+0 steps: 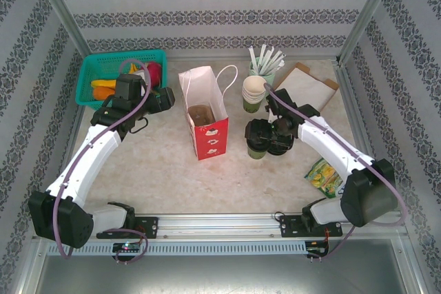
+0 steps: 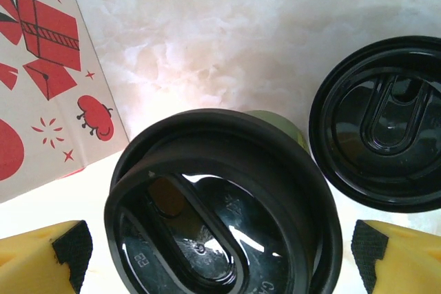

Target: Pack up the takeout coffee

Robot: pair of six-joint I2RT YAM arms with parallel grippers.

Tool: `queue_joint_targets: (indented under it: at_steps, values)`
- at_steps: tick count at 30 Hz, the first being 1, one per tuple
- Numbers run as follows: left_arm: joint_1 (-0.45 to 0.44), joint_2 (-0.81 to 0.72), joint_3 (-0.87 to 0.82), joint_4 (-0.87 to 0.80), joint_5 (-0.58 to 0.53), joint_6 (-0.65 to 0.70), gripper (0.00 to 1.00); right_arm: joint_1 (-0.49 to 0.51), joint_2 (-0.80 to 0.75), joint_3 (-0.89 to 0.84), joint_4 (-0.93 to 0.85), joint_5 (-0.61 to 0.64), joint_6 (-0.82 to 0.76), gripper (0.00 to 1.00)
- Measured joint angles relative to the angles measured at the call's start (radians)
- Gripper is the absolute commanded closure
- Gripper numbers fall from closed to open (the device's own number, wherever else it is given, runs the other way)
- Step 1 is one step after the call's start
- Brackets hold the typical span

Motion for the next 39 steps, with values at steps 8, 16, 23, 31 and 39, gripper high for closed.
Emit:
queue_joint_targets:
  at_steps: [8,16,23,31,39]
  values:
    - [0.000,0.000,0.000,0.000,0.000,0.000,0.00,0.058,0.098,0.169,-0.159,0.056,0.017,0.02]
    - [0.000,0.000,0.000,0.000,-0.001,0.000,0.00,0.101,0.197,0.252,-0.274,0.147,0.013,0.02]
    - [0.000,0.007,0.000,0.000,-0.005,0.000,0.00,0.106,0.237,0.265,-0.299,0.142,-0.002,0.02]
    - [0.000,0.032,0.000,0.000,-0.004,0.000,0.00,0.106,0.242,0.267,-0.298,0.112,-0.007,0.02]
    - [0.000,0.048,0.000,-0.001,-0.003,0.000,0.00,0.106,0.250,0.267,-0.300,0.111,-0.010,0.02]
